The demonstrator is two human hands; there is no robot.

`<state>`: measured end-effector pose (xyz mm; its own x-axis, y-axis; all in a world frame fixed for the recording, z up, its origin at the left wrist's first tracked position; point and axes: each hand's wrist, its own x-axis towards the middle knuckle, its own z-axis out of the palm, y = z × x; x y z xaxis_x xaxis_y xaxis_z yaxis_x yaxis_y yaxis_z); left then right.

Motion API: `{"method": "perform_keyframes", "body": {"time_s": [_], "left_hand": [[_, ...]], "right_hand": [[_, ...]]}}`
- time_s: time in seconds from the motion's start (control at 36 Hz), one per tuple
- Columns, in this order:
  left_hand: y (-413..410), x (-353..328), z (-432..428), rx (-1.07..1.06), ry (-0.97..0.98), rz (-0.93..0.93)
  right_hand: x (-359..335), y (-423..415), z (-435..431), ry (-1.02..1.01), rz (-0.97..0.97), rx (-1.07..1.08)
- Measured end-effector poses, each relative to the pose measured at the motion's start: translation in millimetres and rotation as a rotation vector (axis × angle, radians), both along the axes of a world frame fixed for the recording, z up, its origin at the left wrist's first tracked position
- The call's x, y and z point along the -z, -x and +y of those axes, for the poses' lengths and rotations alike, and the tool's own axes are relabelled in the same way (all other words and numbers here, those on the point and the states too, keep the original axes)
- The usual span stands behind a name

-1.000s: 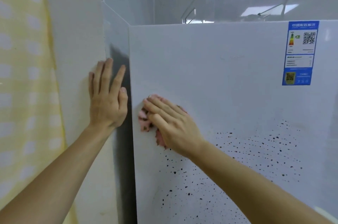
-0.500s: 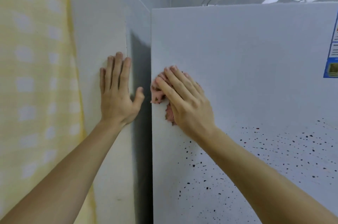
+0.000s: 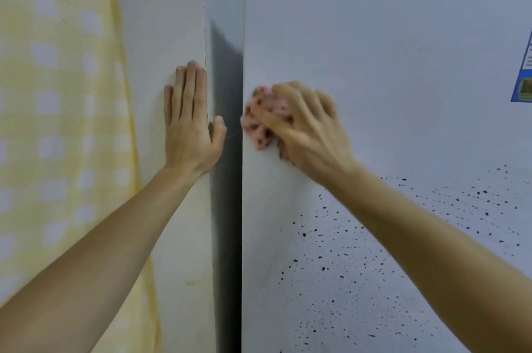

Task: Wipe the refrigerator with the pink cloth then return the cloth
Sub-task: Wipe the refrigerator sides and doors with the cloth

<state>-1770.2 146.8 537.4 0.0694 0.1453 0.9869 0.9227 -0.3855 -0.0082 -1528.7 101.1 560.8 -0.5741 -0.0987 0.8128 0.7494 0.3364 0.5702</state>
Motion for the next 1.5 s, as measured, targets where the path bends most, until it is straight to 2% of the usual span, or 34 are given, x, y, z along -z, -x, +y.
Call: {"method": "perform_keyframes", "body": {"time_s": [0.17,0.25,0.36,0.42,0.5,0.69,0.75,0.83,0.92,1.03,1.17,1.22,1.39,1.5], "left_hand": [[2,-1,-2,0.006,0.0,-0.003],[3,3,-3,0.002,0.002,0.008],[8,3,-4,-0.029,0.027,0.061],[12,2,-4,-0.041,0.034,0.085],[14,3,-5,-0.044,0.047,0.095],[4,21,-4,-0.06,0.044,0.078],[6,26,-4,-0.063,0.005,0.084],[5,29,-3,-0.038,-0.022,0.057],[3,30,-2,-0.021,-0.03,0.034],[0,30,-1,-0.023,-0.04,0.033],[0,24,-3,-0.042,-0.058,0.058],[-2,22,-5,-0.029,-0.059,0.046],[-27,14,-19,0.005,-0.08,0.095],[-51,16,-25,0.066,-0.102,0.155]], "right_hand": [[36,26,6,0.051,0.191,0.018],[86,27,8,0.109,0.087,-0.005],[157,17,0,0.221,-0.181,0.074],[167,12,-4,0.257,-0.25,0.048],[144,7,-3,0.255,-0.272,-0.008],[30,-11,-10,0.042,0.236,-0.059],[19,-7,-5,0.027,0.349,-0.06],[35,1,1,0.007,0.39,-0.039],[69,1,1,0.02,0.304,-0.046],[111,-10,-5,0.115,0.028,0.018],[93,-31,-9,0.107,-0.214,0.045],[68,-39,-9,0.059,-0.157,0.038],[-19,-59,-8,-0.065,0.267,0.048],[-3,-47,-11,-0.007,0.42,0.043]]}}
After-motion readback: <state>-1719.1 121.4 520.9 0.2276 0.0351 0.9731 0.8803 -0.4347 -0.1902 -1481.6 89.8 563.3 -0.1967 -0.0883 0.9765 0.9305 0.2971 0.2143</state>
